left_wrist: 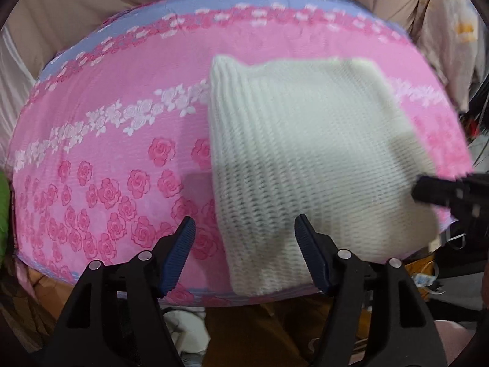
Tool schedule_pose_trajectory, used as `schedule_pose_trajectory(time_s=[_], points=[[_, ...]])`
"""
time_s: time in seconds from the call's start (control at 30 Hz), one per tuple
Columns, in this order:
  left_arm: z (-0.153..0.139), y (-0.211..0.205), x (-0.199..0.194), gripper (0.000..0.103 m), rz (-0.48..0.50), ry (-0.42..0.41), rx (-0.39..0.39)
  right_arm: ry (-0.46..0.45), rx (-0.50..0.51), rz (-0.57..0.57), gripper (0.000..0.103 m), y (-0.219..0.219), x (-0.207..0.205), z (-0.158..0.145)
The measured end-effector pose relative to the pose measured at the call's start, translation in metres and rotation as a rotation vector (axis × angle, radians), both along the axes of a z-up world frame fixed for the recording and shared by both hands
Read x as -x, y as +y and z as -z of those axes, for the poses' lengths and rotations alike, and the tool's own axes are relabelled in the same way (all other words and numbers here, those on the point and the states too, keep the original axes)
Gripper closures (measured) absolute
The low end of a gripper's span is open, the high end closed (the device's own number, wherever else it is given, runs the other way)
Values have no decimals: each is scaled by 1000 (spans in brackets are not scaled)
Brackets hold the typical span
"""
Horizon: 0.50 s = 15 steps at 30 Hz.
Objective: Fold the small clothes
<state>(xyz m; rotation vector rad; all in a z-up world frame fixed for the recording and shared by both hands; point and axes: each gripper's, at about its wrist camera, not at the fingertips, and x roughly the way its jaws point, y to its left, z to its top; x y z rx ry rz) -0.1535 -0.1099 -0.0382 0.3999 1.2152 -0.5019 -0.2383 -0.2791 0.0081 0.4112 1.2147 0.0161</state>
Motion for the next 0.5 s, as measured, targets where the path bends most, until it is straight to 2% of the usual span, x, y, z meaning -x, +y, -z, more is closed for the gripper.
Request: schedule_pose_trajectory(time_s=[0.03, 0.07, 0.1, 0.17, 0.2, 0.27, 0.33, 0.4, 0.47, 0.5], points=[[12, 4, 0, 36, 3, 14, -13, 44, 41, -32, 95, 7, 3, 14], [22, 6, 3, 35, 2, 36, -10, 107, 102, -48, 103, 10, 8, 37], [32, 7, 3, 35, -7, 65, -8, 145, 115, -36, 103, 7, 12, 55], [35, 8, 6, 32, -22, 66, -2, 123, -25, 47, 103, -10, 20, 74], [33, 7, 6, 32, -23, 58, -7, 121, -58, 76, 103, -15, 22, 71], [25, 8, 6, 34, -30, 57, -1, 100, -60, 95, 103, -18, 25, 56], [7, 13, 6, 34, -43, 54, 49, 69, -45, 103, 101, -20, 31, 38], [-13, 17, 4, 31, -56, 41, 118, 10, -23, 133, 91, -27, 38, 16], [-26, 15, -2, 25, -68, 22, 143, -49, -15, 179, 49, -40, 39, 0], [-31, 12, -5, 25, -68, 11, 152, -88, -14, 211, 42, -47, 39, -6]])
